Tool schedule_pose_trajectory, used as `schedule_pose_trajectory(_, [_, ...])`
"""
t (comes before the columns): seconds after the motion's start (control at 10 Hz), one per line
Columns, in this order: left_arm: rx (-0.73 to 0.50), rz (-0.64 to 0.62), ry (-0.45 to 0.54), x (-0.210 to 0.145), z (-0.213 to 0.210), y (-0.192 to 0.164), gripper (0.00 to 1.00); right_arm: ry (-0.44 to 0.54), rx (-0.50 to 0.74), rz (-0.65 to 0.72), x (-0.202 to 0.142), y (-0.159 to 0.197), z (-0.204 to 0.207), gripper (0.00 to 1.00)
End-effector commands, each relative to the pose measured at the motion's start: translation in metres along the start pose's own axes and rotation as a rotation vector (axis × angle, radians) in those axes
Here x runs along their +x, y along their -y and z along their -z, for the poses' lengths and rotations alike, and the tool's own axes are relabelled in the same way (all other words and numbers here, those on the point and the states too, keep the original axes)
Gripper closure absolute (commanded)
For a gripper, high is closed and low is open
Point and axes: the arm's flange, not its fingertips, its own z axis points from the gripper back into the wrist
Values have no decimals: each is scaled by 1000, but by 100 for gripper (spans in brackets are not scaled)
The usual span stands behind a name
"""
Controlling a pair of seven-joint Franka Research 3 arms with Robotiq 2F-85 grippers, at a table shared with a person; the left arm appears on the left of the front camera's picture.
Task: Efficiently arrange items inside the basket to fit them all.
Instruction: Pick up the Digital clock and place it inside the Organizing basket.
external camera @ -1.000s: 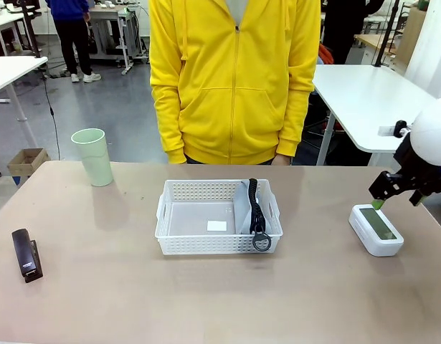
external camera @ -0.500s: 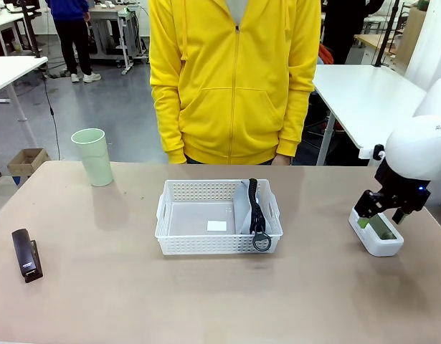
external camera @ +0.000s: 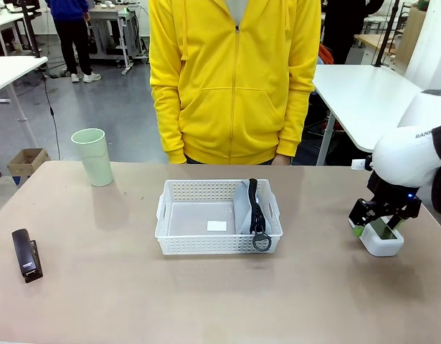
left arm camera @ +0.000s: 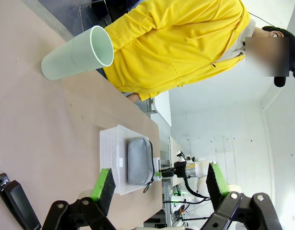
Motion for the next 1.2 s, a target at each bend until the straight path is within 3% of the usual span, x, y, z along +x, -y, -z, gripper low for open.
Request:
schedule_pose_trajectory(0.0, [-7,16,-8,-2,-2,0,0,45,-28,27,2,6,-6,0])
schedule_pose_trajectory(0.2, [-7,16,-8,-2,-2,0,0,73,-28,40,1,10,-13,0])
schedule_pose_trajectory(0.6, [-7,16,-8,-2,-2,0,0,39,-25,37,7,8,-1,0])
schedule_pose_trajectory(1.1, [-7,16,-8,-2,-2,0,0,177,-53,28,-21,23,-66,0])
